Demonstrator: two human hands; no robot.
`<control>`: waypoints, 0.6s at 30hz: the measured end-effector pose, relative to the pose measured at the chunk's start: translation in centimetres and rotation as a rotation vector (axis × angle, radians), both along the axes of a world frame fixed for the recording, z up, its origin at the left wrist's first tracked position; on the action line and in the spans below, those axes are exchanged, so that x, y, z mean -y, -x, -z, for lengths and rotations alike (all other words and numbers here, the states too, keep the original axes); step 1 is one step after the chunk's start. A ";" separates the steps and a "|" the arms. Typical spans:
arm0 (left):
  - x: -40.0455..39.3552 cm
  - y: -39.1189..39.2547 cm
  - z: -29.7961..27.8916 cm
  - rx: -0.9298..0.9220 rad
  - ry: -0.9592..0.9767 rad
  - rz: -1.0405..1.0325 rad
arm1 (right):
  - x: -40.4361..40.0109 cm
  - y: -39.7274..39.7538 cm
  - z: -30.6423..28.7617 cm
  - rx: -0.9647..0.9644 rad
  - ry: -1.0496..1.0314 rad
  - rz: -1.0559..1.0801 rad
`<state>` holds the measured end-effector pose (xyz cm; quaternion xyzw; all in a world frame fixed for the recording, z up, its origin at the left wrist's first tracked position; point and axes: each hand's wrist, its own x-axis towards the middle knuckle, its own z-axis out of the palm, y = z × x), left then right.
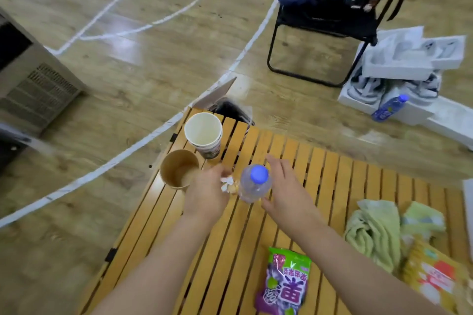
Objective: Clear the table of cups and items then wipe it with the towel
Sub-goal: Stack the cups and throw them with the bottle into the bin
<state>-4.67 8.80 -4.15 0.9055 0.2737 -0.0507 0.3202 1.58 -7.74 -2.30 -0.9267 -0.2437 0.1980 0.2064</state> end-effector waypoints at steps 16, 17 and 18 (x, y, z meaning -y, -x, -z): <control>-10.0 3.4 5.3 -0.308 -0.416 0.252 | -5.2 1.8 -0.5 0.113 0.011 0.134; -10.3 3.3 5.7 -0.302 -0.437 0.260 | -5.5 2.0 -0.2 0.111 -0.002 0.165; -10.7 3.1 6.0 -0.288 -0.456 0.280 | -5.7 2.2 0.0 0.103 -0.024 0.201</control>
